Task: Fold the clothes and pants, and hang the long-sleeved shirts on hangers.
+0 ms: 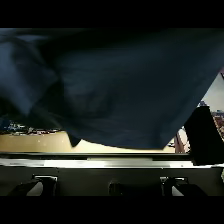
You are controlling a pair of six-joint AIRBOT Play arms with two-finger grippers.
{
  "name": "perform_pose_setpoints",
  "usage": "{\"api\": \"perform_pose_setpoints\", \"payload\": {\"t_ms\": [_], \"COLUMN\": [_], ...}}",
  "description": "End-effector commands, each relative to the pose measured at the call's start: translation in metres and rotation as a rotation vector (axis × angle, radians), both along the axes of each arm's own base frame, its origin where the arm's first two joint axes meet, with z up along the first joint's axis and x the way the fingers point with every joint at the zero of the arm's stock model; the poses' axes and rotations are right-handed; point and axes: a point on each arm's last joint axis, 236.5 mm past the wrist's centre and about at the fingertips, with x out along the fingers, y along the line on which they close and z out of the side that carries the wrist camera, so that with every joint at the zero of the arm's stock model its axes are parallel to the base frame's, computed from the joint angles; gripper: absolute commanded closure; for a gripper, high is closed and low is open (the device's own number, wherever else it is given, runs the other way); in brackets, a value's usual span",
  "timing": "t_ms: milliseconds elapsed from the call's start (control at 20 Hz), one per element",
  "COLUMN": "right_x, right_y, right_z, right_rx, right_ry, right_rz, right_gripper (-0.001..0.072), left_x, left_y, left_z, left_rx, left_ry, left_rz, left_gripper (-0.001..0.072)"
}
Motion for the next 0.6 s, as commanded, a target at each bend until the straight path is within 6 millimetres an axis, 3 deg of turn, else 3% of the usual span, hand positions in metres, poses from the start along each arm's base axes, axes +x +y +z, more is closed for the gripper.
{"api": "perform_pose_setpoints", "payload": {"t_ms": [0,150,300,450,550], "right_x": [0.101,0.180,0.229,0.245,0.243], "right_y": [0.009,0.026,0.046,0.073,0.090], "right_z": [-0.097,-0.203,-0.307,-0.392,-0.433], "right_rx": [0.034,0.097,0.145,0.139,0.144], "right_ry": [0.227,0.393,0.534,0.657,0.738], "right_rz": [0.020,0.061,0.085,0.113,0.123], "right_gripper": [0.0680,0.0680,0.0680,0.0679,0.0679], "left_x": [0.074,0.157,0.217,0.238,0.239], "left_y": [0.019,0.036,0.043,0.029,0.015], "left_z": [-0.081,-0.181,-0.288,-0.390,-0.433], "left_rx": [0.022,0.016,-0.017,-0.053,-0.077], "left_ry": [0.206,0.387,0.530,0.701,0.781], "left_rz": [-0.007,-0.027,-0.035,-0.073,-0.101], "left_gripper": [0.0690,0.0689,0.0688,0.0688,0.0688]}}
